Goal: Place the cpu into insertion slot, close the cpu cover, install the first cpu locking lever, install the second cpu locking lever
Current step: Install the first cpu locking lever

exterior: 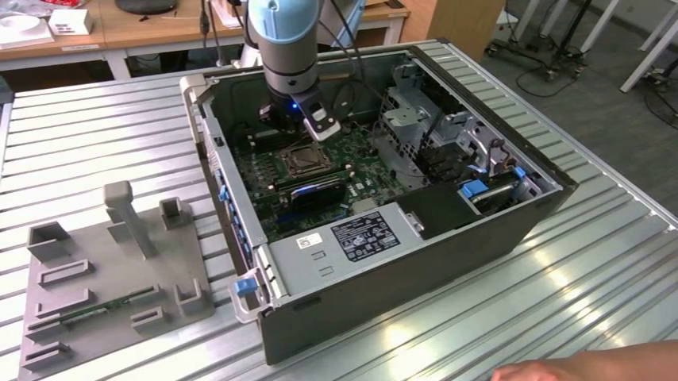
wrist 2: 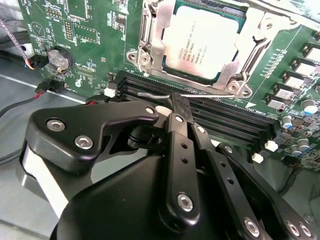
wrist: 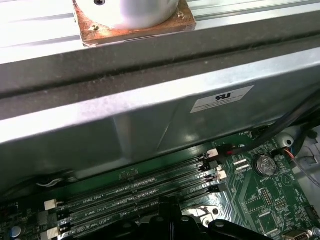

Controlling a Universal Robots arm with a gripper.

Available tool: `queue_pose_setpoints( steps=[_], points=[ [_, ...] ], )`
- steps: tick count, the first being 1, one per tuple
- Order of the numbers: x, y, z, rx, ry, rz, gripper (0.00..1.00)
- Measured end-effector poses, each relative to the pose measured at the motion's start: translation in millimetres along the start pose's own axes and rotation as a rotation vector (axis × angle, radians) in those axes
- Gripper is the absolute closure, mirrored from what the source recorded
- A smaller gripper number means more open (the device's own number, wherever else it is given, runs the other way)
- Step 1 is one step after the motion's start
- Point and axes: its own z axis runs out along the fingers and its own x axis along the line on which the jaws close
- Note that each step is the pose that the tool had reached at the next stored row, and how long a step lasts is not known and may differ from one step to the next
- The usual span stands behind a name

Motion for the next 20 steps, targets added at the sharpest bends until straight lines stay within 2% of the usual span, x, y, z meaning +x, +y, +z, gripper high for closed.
queue_pose_setpoints(
  steps=[20],
  points=[
    [1.1,1.3,3.1,-0.0004,-0.0004,0.000,0.89]
  ],
)
